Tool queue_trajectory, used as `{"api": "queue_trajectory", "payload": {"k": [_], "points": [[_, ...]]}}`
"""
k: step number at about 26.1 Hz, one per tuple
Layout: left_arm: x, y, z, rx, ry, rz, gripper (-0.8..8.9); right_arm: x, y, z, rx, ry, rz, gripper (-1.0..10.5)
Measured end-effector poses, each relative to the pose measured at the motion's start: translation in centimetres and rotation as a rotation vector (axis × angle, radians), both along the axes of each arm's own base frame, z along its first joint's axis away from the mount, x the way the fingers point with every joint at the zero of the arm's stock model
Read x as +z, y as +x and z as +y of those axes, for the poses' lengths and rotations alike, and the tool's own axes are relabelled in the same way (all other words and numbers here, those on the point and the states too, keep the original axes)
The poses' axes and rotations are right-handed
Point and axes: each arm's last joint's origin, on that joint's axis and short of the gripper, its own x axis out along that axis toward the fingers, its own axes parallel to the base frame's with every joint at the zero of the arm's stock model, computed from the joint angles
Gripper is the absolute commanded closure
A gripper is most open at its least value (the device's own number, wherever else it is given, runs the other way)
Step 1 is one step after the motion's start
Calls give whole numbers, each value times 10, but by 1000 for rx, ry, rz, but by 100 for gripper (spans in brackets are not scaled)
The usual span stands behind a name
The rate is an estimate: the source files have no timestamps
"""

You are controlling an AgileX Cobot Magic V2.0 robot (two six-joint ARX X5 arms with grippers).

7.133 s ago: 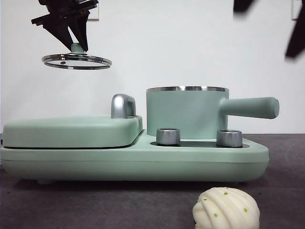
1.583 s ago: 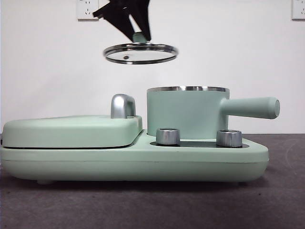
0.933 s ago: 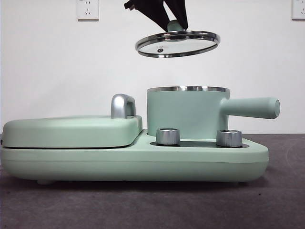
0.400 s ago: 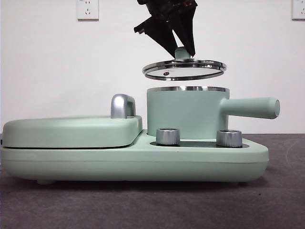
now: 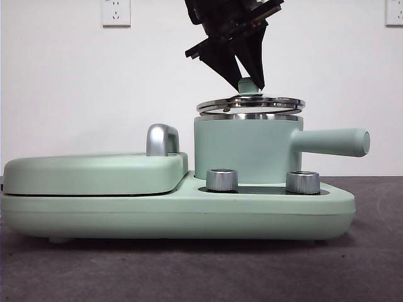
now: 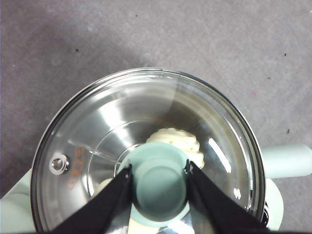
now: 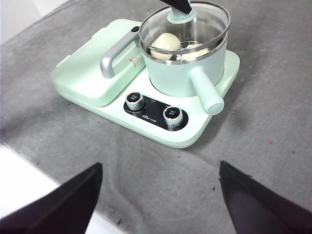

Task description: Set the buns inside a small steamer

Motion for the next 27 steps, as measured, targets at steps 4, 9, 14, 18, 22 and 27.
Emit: {"api": "queue_trajectory", "payload": {"k": [4, 9, 14, 18, 22, 27], "points": [[-1, 1, 0, -1, 2, 1, 791, 0, 0, 0, 0, 0, 0, 567], [-10, 4, -3, -6, 20, 17, 794, 0, 0, 0, 0, 0, 0, 567], [-11, 3, -5, 2, 44, 0, 797, 0, 0, 0, 0, 0, 0, 567], [-10, 0, -8, 11, 66, -19, 797, 0, 0, 0, 0, 0, 0, 567], [-10, 0, -8, 12, 67, -19, 795, 0, 0, 0, 0, 0, 0, 567], [-10, 0, -7, 20, 72, -21, 689, 0, 0, 0, 0, 0, 0, 567]]}}
